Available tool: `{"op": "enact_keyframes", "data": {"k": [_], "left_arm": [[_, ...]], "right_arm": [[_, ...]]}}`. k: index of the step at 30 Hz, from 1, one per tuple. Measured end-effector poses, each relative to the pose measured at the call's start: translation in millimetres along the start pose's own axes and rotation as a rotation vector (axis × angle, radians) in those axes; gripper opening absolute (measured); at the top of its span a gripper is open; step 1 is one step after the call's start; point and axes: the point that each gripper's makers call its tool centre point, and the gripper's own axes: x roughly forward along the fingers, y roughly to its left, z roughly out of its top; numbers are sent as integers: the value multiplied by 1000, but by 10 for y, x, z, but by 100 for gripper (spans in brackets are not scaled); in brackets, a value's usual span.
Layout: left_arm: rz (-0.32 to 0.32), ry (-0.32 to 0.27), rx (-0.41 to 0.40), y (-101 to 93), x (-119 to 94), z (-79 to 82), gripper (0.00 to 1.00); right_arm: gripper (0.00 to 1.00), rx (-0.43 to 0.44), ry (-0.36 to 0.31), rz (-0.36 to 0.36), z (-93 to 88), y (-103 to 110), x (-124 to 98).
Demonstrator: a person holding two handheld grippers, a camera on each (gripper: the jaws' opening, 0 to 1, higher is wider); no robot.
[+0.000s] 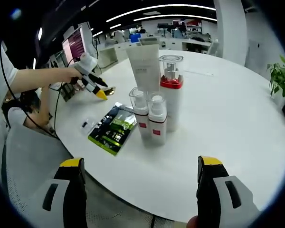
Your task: Arrange the skincare products in the storage area until every visible bottle or jar stands upright without overlapping.
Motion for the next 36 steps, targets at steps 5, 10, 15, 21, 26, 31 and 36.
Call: {"op": "enact_keyframes", "data": {"k": [5, 10, 15, 21, 26, 31, 36], "left_arm": [[-7, -12, 20, -12, -26, 14, 47], [-1, -10, 9, -27, -44, 15, 46], [-2, -16, 10, -52, -84, 29, 45], [-7, -37, 2, -61, -124, 63, 45], [-27, -56, -14, -130, -180, 96, 45], [-40, -77, -3, -240, -284, 143, 43], [-36, -75, 29, -319, -335, 148, 43]], "right_arm": [[98, -1, 0, 0, 0, 0, 2], [97, -2, -1, -1, 4, -3, 0], [97, -4, -6, -1, 10, -5, -1], [97, -4, -10, 1, 18, -1, -4], [97, -9, -16, 6, 34, 10, -5], [97, -11, -28, 7, 59, 8, -13], [96, -15, -43, 4, 86, 8, -21]]}}
